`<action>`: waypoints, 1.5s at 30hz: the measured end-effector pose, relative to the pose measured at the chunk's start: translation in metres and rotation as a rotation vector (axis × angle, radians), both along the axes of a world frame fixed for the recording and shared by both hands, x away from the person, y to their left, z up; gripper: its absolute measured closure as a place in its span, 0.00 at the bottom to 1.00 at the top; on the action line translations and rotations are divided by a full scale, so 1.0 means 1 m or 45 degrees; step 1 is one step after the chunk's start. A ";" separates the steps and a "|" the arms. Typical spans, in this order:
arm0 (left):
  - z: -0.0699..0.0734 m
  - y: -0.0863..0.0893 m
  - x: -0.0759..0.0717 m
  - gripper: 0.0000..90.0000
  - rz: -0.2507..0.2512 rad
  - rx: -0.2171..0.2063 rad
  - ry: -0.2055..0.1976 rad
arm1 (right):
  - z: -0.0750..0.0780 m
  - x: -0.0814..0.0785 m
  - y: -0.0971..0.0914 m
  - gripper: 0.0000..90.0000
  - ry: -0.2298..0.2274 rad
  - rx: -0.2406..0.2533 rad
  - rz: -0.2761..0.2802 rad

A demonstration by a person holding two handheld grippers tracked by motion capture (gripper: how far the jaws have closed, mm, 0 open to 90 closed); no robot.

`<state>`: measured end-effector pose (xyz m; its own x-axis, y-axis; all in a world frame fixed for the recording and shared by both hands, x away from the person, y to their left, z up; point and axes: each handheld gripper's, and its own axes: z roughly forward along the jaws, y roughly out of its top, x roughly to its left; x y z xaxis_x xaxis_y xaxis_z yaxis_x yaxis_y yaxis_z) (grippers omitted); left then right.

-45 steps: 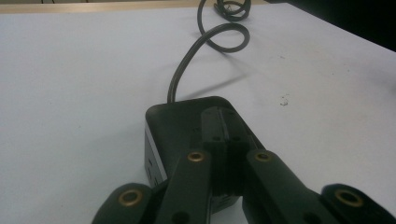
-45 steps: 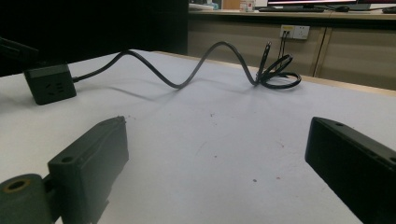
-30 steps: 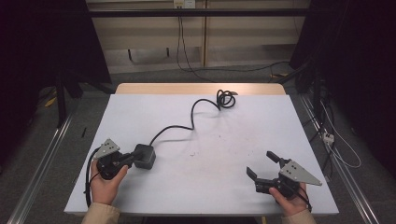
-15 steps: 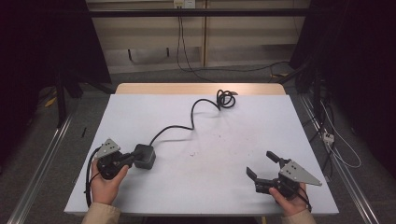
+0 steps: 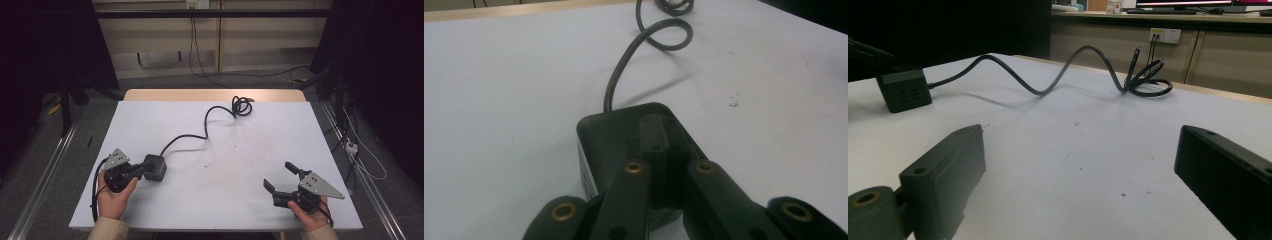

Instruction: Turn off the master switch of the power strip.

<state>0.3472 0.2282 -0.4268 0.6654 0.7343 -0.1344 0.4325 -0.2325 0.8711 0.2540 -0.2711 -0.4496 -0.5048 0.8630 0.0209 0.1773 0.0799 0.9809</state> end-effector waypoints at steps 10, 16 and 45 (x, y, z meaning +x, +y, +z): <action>0.000 -0.002 0.001 1.00 0.011 0.009 0.008 | 0.000 -0.001 0.000 0.06 -0.006 -0.004 0.000; 0.001 -0.004 0.000 1.00 0.019 0.017 0.004 | 0.000 -0.001 -0.001 0.06 -0.007 -0.004 -0.003; 0.001 -0.006 -0.004 1.00 0.022 0.053 -0.021 | 0.000 -0.001 -0.001 0.06 -0.006 -0.002 0.000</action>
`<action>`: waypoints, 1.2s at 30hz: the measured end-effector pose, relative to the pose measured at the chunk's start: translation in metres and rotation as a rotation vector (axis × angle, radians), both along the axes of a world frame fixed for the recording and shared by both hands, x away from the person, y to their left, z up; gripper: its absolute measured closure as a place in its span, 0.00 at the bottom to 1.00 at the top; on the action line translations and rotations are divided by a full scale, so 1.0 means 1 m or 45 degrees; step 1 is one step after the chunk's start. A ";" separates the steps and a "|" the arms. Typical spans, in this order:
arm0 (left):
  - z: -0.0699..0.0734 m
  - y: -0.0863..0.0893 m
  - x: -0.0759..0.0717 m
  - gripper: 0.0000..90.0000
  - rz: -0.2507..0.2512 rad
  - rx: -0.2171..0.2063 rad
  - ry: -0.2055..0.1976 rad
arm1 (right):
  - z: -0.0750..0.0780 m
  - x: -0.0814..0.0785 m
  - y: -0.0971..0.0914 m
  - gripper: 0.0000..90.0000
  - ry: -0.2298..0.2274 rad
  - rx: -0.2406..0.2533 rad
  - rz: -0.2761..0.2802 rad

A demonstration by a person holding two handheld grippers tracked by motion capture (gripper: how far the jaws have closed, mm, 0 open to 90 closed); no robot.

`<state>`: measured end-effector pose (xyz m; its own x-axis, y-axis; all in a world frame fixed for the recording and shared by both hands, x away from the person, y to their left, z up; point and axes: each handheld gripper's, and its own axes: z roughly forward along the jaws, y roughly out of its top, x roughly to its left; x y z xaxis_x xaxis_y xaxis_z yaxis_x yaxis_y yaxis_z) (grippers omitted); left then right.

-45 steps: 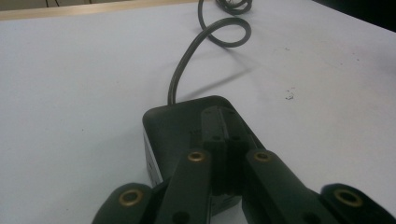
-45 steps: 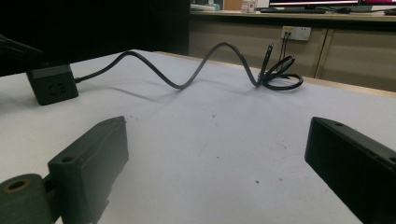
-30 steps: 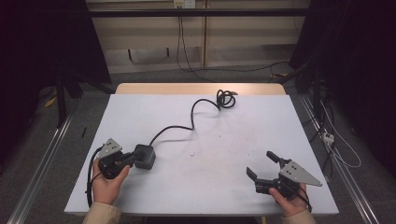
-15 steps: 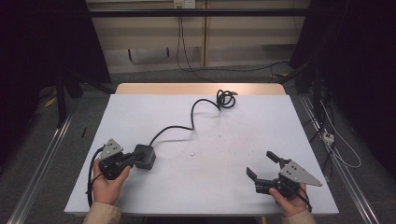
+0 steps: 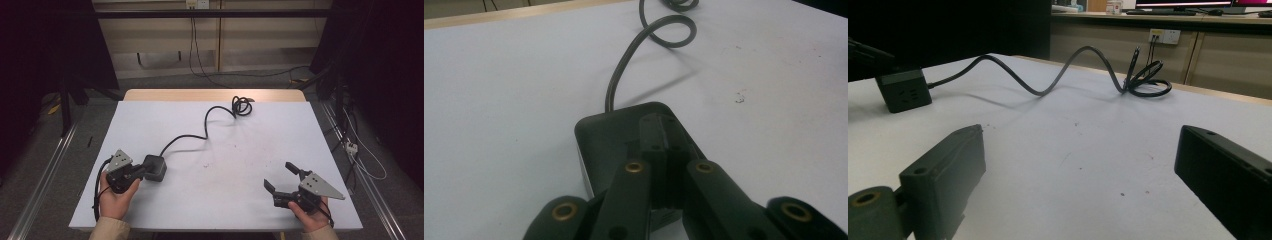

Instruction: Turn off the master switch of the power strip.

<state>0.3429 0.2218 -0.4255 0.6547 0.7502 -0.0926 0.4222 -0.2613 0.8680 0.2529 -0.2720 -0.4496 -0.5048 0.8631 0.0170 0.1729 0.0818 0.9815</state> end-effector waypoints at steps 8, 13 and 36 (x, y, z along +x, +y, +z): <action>-0.002 0.000 -0.001 1.00 0.007 -0.018 -0.022 | 0.000 0.000 -0.001 0.06 -0.001 0.002 -0.003; -0.002 0.002 0.001 1.00 0.017 -0.042 -0.007 | 0.000 0.001 -0.001 0.06 -0.002 0.002 -0.003; 0.000 0.000 -0.003 1.00 0.016 0.014 -0.002 | 0.001 0.000 0.001 0.06 -0.007 -0.001 0.002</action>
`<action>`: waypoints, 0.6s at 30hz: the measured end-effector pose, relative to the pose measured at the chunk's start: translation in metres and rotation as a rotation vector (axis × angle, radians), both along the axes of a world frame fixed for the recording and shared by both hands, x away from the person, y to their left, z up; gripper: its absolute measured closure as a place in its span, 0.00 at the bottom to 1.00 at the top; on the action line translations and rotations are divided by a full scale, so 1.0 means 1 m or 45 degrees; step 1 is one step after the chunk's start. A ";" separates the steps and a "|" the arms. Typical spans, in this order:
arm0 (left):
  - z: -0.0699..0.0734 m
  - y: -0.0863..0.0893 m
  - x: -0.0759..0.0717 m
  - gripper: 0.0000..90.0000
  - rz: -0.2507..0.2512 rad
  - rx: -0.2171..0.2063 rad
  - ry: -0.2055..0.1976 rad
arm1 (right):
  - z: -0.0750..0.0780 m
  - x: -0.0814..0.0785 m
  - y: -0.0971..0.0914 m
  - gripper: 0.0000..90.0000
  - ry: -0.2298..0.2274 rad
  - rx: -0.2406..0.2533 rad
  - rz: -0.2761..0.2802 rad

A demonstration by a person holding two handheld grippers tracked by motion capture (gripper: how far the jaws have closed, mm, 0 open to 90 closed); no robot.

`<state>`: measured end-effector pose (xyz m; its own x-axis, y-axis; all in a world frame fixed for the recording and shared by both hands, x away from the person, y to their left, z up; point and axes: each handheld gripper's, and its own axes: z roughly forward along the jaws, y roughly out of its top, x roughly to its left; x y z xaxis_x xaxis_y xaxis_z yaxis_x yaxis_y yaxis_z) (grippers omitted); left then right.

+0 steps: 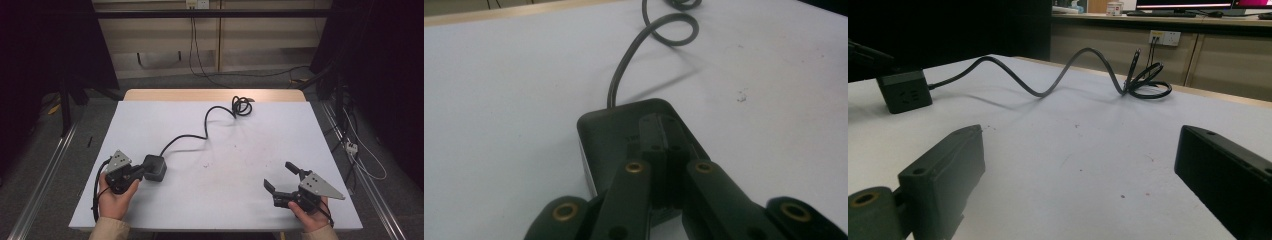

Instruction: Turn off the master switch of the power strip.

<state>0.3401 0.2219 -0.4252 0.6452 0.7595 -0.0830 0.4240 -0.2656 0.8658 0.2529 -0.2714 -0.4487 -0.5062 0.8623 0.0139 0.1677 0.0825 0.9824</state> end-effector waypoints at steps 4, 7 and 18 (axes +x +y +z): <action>-0.001 0.001 0.000 1.00 0.001 -0.014 -0.002 | 0.000 0.000 0.001 0.06 -0.001 0.000 0.002; -0.001 0.001 0.000 1.00 0.001 -0.012 -0.002 | 0.000 0.000 0.000 0.05 0.000 -0.001 0.001; -0.001 0.001 0.001 1.00 0.001 -0.028 0.007 | 0.000 0.001 0.001 0.06 0.001 0.000 0.003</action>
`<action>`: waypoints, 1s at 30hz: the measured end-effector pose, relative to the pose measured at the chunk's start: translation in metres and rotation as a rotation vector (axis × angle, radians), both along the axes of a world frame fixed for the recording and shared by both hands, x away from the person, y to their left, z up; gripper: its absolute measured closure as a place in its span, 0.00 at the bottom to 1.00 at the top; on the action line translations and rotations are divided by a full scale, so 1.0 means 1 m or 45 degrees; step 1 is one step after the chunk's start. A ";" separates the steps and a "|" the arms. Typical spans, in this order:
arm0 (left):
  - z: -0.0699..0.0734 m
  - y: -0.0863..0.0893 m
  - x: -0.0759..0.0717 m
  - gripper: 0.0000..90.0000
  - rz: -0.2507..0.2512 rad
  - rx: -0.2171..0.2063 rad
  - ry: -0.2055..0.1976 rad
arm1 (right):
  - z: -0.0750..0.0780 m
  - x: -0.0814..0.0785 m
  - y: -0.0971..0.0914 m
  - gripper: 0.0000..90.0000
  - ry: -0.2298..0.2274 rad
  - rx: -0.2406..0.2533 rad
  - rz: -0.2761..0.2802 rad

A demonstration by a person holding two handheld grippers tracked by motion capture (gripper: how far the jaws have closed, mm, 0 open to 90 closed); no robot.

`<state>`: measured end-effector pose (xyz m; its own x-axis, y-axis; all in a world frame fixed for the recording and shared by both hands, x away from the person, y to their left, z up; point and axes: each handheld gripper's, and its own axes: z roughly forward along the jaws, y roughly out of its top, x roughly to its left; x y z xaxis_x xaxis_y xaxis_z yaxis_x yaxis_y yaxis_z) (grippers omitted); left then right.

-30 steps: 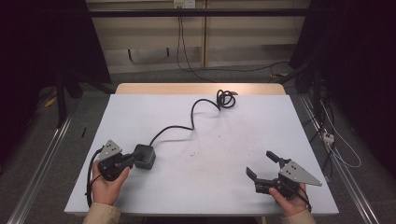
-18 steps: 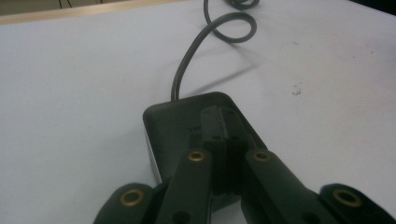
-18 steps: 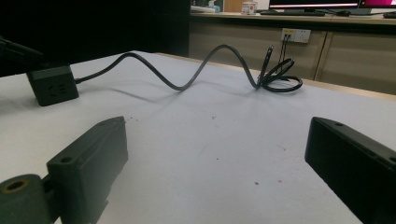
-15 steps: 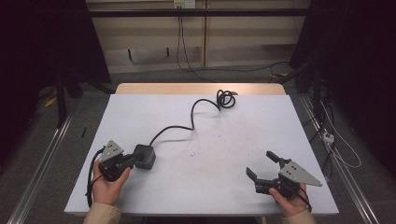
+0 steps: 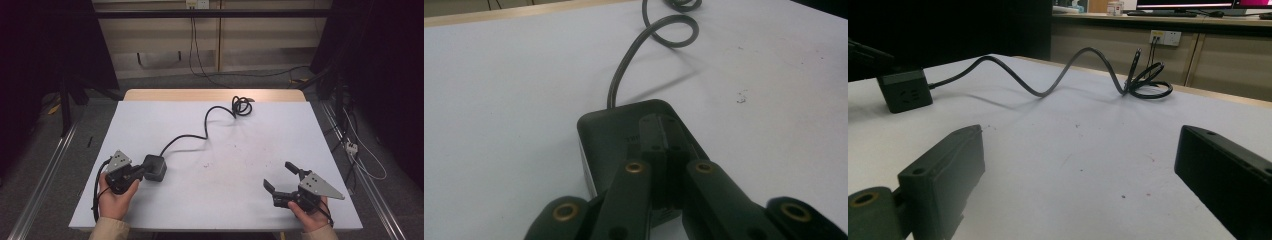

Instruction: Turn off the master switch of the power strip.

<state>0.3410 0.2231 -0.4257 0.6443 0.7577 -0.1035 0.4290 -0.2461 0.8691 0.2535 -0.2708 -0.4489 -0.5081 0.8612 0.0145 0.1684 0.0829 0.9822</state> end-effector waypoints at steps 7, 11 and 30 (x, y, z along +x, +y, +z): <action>0.001 0.000 0.001 1.00 0.000 0.004 0.004 | 0.000 0.000 0.000 0.05 -0.001 0.001 0.002; 0.001 0.000 0.001 1.00 0.000 -0.002 0.009 | 0.000 0.001 0.000 0.05 -0.002 0.000 0.001; 0.003 0.000 0.000 1.00 0.003 -0.036 0.016 | 0.000 0.001 0.000 0.05 -0.001 0.002 -0.001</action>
